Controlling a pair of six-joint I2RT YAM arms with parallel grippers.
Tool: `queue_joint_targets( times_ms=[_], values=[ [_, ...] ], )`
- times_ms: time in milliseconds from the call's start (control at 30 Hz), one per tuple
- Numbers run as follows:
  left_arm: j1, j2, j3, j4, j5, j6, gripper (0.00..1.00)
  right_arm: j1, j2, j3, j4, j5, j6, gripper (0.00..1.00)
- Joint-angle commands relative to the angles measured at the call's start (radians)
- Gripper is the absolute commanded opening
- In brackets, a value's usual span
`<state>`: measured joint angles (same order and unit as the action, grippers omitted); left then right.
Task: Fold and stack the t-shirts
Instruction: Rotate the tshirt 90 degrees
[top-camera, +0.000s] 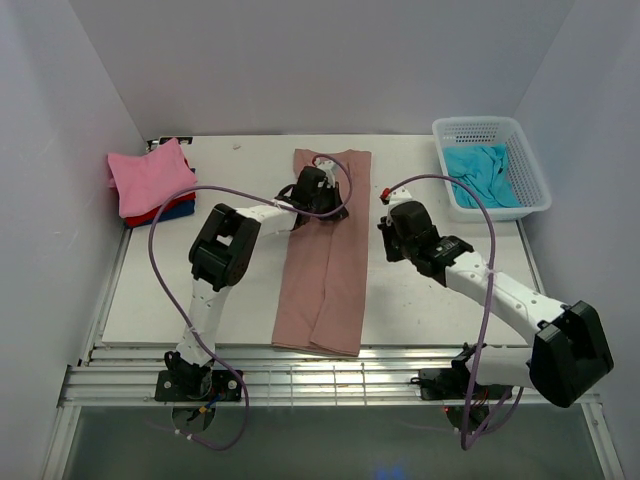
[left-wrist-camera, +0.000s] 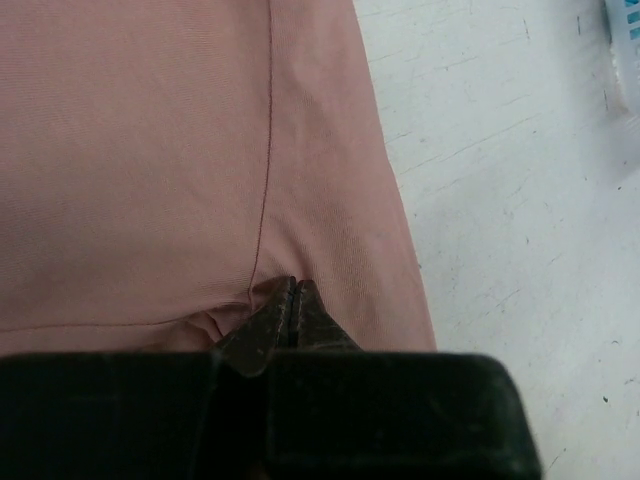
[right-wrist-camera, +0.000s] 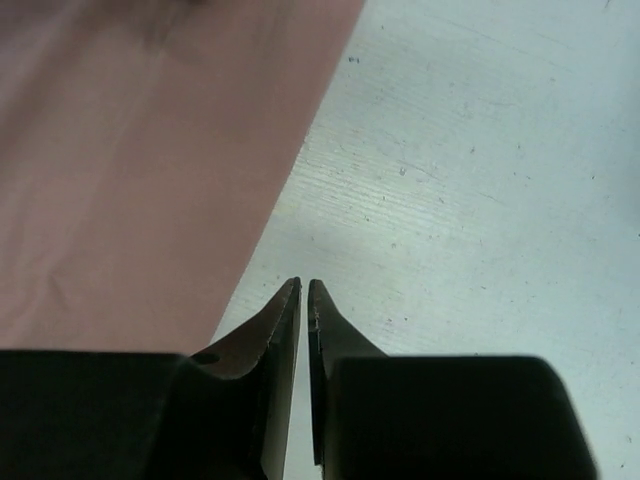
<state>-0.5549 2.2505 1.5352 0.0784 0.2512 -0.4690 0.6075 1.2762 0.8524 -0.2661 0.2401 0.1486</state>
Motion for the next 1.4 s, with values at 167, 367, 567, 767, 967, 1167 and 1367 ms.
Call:
queue_joint_targets(
  times_ms=[167,367,567,767,967,1167,1367],
  values=[
    [0.021,0.027,0.016,-0.022,-0.039,-0.008,0.0,0.051,-0.13,-0.087,-0.027,0.077,0.081,0.13],
    [0.065,0.106,0.065,-0.032,-0.04,-0.023,0.0,0.081,-0.15,-0.111,-0.07,0.082,0.134,0.13],
    [0.108,0.161,0.085,0.006,-0.041,-0.069,0.0,0.121,-0.173,-0.135,-0.102,0.1,0.186,0.13],
    [0.142,0.23,0.141,0.024,-0.05,-0.106,0.0,0.144,-0.189,-0.128,-0.159,0.139,0.212,0.13],
    [0.17,0.32,0.258,0.003,-0.013,-0.122,0.0,0.15,-0.202,-0.125,-0.186,0.168,0.217,0.13],
    [0.176,0.376,0.339,-0.014,0.026,-0.112,0.0,0.153,-0.153,-0.112,-0.188,0.176,0.216,0.13],
    [0.176,0.272,0.18,0.129,0.089,-0.112,0.0,0.159,-0.12,-0.112,-0.124,0.163,0.212,0.16]
  ],
)
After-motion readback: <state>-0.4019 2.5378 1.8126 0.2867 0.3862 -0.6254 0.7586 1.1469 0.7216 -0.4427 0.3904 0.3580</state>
